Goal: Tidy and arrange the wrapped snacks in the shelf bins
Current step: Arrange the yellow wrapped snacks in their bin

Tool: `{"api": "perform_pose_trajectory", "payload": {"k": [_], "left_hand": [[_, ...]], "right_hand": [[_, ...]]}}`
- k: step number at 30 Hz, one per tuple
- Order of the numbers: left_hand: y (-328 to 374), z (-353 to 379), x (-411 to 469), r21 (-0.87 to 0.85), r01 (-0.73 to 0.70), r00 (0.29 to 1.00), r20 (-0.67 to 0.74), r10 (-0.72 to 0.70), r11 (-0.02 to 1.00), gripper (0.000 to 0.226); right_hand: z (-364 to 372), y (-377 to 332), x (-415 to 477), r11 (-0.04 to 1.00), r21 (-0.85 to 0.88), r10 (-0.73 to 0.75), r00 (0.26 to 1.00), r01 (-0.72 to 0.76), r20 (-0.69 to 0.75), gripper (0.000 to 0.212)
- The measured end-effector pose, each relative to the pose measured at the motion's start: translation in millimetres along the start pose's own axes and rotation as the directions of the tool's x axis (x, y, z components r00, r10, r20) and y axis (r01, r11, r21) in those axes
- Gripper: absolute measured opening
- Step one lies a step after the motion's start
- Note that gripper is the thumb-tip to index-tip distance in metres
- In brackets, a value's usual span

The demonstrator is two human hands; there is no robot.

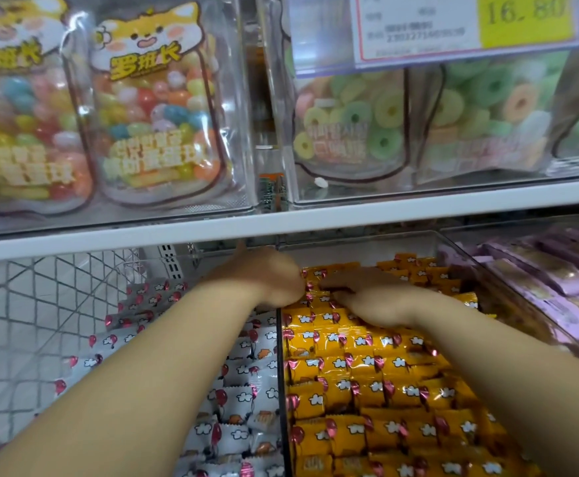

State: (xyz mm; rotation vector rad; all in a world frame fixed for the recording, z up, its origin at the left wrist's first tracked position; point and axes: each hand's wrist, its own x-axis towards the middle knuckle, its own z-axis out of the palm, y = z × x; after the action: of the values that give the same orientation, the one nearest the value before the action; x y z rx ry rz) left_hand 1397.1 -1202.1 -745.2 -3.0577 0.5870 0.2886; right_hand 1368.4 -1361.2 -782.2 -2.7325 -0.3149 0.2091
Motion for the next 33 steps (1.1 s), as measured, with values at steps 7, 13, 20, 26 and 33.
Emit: {"api": "perform_pose_trajectory", "payload": {"k": [7,13,20,26,33], "left_hand": [[-4,13,23,-0.171,0.073,0.997,0.034,-0.068,0.983,0.032],[-4,18,-3,-0.404,-0.07,0.998,-0.036,0.06,0.912,0.032],[7,22,-46,-0.256,-0.132,0.991,-0.052,0.122,0.958,0.055],[41,36,-57,0.226,-0.126,0.992,0.032,0.121,0.966,0.067],[52,30,-51,0.258,-0.064,0.994,0.1,0.039,0.964,0.065]], "right_hand": [[7,0,3,0.999,0.033,0.016,1.0,-0.016,-0.015,0.041],[-2,-1,-26,0.997,0.074,0.008,0.999,-0.004,-0.044,0.042],[-11,10,-90,0.968,-0.248,0.093,0.979,-0.046,0.183,0.081],[9,14,-87,0.942,-0.32,0.162,0.972,-0.101,0.172,0.085],[11,23,-76,0.952,-0.292,0.133,0.984,-0.093,0.121,0.088]]}}
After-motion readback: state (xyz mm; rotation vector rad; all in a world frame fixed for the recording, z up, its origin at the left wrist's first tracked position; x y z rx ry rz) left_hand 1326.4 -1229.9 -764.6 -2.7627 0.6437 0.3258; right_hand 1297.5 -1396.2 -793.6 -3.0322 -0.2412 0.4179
